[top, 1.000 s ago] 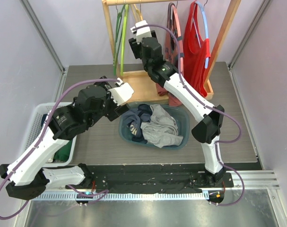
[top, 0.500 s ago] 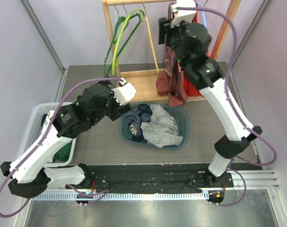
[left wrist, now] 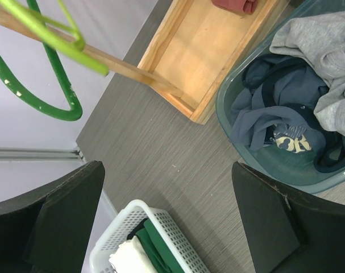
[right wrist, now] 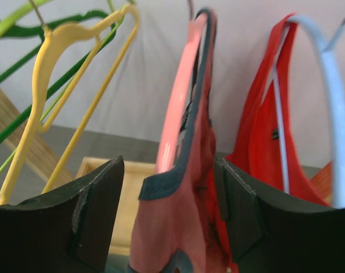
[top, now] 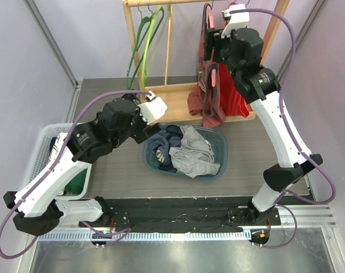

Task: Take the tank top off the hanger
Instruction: Pick up the hanger from the clothesline.

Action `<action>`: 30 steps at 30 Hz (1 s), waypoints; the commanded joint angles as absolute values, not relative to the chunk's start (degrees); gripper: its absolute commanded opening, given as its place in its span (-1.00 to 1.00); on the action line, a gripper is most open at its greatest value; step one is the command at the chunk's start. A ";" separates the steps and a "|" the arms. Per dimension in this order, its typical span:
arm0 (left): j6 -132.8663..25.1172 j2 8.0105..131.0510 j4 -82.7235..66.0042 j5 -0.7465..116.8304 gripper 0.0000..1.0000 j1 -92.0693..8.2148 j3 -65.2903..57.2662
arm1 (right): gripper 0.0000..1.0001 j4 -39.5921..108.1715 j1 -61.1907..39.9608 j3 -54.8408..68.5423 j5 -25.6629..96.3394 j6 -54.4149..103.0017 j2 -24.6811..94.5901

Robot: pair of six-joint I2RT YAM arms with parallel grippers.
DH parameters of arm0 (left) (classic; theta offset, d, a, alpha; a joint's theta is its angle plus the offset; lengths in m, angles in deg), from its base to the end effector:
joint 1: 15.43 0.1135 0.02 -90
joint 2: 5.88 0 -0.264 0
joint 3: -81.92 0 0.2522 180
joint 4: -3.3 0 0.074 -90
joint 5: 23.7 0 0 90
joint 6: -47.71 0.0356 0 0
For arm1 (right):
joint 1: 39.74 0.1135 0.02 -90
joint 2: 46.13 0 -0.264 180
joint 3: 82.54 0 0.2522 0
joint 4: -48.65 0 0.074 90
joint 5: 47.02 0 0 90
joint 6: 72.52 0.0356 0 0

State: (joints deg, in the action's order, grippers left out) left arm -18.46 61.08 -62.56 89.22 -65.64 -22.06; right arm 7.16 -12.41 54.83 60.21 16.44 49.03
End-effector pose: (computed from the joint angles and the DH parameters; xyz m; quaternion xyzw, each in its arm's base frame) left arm 0.1461 -0.1537 0.4568 0.4273 0.7345 0.0528 0.5245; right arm 0.3056 0.1461 0.5472 -0.0669 0.6997 0.0575 0.7090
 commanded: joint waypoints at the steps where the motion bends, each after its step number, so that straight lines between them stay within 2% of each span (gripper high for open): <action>1: -19.71 61.10 -61.26 88.28 0.99 -65.26 -24.22 | 0.48 5.87 -12.06 51.11 55.29 18.71 46.09; 7: -19.97 60.83 -61.44 87.84 0.99 -64.82 -24.22 | 0.54 5.98 -12.06 47.67 58.27 19.06 44.49; 12: -20.23 60.22 -61.35 87.40 0.99 -64.38 -23.69 | 0.28 2.19 -11.97 45.23 65.04 19.67 44.58; 13: -20.32 60.13 -61.53 87.31 0.99 -64.30 -23.60 | 0.15 2.62 -11.97 43.91 65.04 19.76 44.05; 15: -20.32 60.13 -61.44 87.22 0.99 -64.21 -23.34 | 0.03 6.22 -11.97 38.57 64.60 19.68 40.91; 16: -20.24 60.13 -61.44 87.22 0.99 -64.21 -23.42 | -0.18 9.02 -11.97 36.79 64.60 19.50 39.84; 18: -20.32 60.22 -61.44 87.05 0.99 -64.21 -23.42 | -0.42 11.58 -12.06 32.57 65.30 18.98 37.38; 19: -20.32 60.13 -61.53 86.96 0.99 -64.21 -23.51 | -0.63 12.81 -11.97 31.42 65.56 17.84 36.76; 22: -20.50 60.22 -61.70 86.78 0.99 -64.03 -23.34 | -0.97 17.03 -11.97 28.25 66.44 14.86 34.74; 30: -20.76 59.95 -61.79 86.08 0.99 -63.42 -23.25 | -0.97 25.39 -12.14 26.58 67.24 9.13 33.50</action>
State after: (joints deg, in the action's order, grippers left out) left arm -19.64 61.08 -62.58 87.01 -64.00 -22.43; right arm 16.38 -12.39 25.32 65.96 13.23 36.35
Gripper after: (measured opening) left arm 0.995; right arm 0.224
